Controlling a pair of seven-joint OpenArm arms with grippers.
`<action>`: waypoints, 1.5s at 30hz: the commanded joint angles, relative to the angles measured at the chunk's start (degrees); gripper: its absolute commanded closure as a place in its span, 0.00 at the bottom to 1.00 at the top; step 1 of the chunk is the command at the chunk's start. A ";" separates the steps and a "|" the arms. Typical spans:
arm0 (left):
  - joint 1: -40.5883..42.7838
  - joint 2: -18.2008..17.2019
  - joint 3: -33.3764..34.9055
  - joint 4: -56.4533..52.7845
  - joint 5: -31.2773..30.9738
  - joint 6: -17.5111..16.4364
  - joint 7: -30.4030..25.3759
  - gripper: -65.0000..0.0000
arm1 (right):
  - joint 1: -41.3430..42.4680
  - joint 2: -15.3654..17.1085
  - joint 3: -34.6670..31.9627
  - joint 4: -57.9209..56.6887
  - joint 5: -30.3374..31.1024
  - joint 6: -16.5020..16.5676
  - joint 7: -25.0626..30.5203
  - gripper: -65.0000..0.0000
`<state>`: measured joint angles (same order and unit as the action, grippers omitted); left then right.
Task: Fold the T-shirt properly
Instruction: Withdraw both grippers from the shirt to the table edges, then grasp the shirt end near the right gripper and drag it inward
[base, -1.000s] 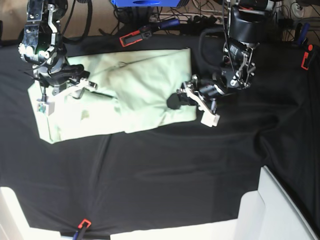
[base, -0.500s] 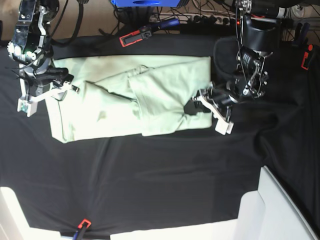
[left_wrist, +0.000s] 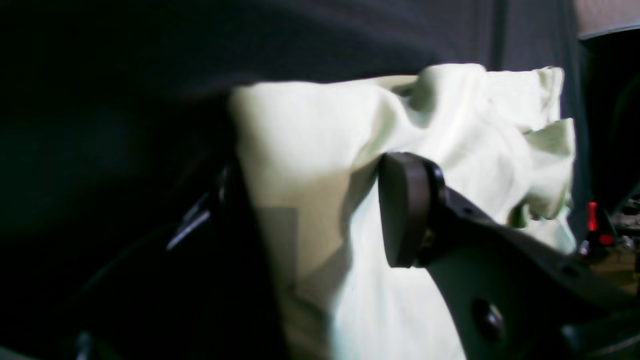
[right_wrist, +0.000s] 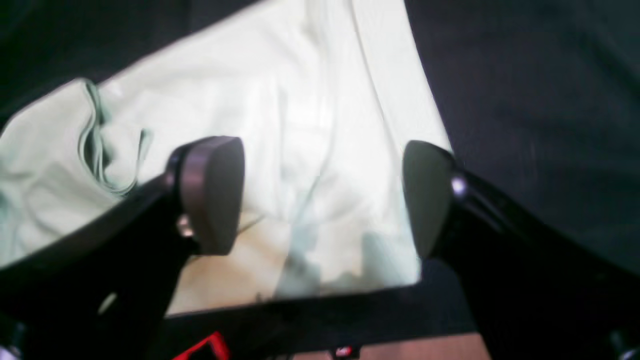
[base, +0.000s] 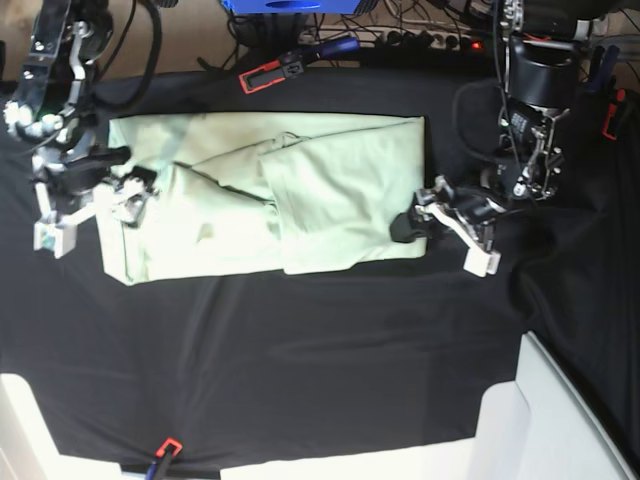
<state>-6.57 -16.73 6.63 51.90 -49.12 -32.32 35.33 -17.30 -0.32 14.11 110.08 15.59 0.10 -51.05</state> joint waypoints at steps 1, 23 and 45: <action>-1.04 -2.04 -0.44 0.63 0.46 1.15 -0.12 0.42 | 0.82 0.27 1.50 0.91 -0.08 1.53 0.89 0.24; 18.39 -12.15 -21.18 23.40 0.90 7.04 -0.21 0.42 | 23.32 9.94 24.18 -39.27 -0.08 39.90 -12.29 0.16; 20.68 -9.95 -23.56 23.92 0.90 7.04 -0.21 0.42 | 25.52 11.53 25.50 -59.31 9.68 39.90 -12.38 0.17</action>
<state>14.46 -25.43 -16.47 74.87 -47.44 -25.04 36.34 8.69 11.79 40.10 51.27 27.79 40.60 -60.23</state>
